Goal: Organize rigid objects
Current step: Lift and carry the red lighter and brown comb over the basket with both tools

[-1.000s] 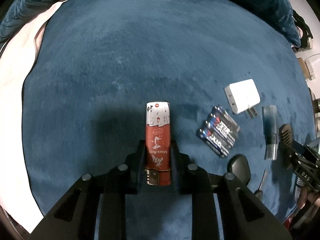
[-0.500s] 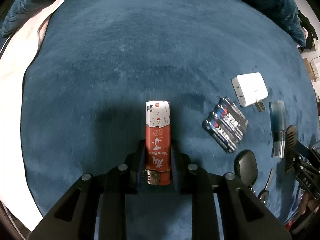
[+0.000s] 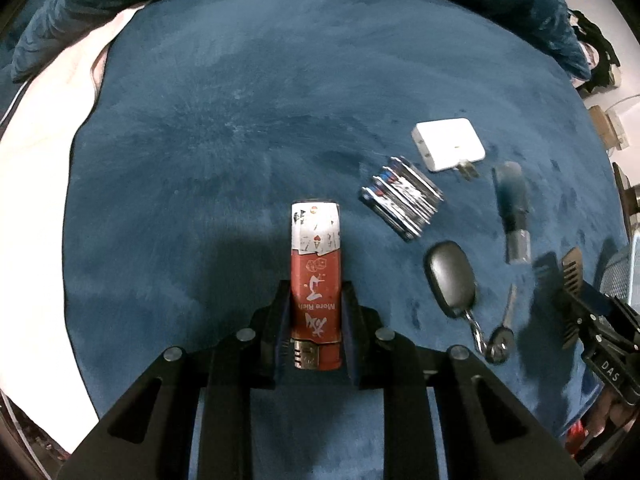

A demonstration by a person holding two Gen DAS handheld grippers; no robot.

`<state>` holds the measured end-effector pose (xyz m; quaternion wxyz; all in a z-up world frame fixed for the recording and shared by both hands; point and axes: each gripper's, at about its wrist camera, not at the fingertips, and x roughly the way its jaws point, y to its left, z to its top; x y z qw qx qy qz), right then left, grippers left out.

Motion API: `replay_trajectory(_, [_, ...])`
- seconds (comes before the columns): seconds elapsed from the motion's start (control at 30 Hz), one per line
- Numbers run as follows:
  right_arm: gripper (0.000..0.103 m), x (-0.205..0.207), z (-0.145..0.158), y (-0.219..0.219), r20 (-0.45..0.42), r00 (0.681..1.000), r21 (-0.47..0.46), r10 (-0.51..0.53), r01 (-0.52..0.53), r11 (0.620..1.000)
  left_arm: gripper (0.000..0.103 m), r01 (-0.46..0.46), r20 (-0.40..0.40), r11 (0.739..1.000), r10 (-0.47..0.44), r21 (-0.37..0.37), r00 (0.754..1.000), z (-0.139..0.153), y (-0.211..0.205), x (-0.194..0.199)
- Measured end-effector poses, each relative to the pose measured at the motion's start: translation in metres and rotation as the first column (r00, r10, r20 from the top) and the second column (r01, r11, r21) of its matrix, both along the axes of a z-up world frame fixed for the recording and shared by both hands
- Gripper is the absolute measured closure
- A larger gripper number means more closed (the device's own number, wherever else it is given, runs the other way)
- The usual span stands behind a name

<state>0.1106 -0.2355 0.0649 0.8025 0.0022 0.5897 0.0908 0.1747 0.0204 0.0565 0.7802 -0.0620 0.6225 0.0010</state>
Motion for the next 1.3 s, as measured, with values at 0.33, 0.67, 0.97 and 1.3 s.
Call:
replay_trajectory(0.33, [0.053,-0.029,0.016,-0.004,0.017,0.999,0.062,-0.028,0.027,0.998,0.080,0.028,0.033,1.000,-0.027,-0.008,0.999,0.021,-0.012,-0.047])
replay_trajectory(0.67, [0.053,-0.059,0.030,0.000,0.031,0.998,0.093,-0.052,0.049,0.994,0.080,0.041,0.051,0.999,-0.040,-0.024,0.998,0.047,-0.024,-0.098])
replay_trajectory(0.97, [0.053,-0.084,0.040,-0.001,0.044,0.997,0.113,-0.070,0.064,0.992,0.080,0.048,0.054,0.998,-0.047,-0.027,0.997,0.057,-0.034,-0.128])
replay_trajectory(1.3, [0.053,-0.104,0.045,-0.012,0.061,0.993,0.129,-0.098,0.089,0.988,0.080,0.064,0.062,0.998,-0.064,-0.006,0.996,0.065,-0.048,-0.149])
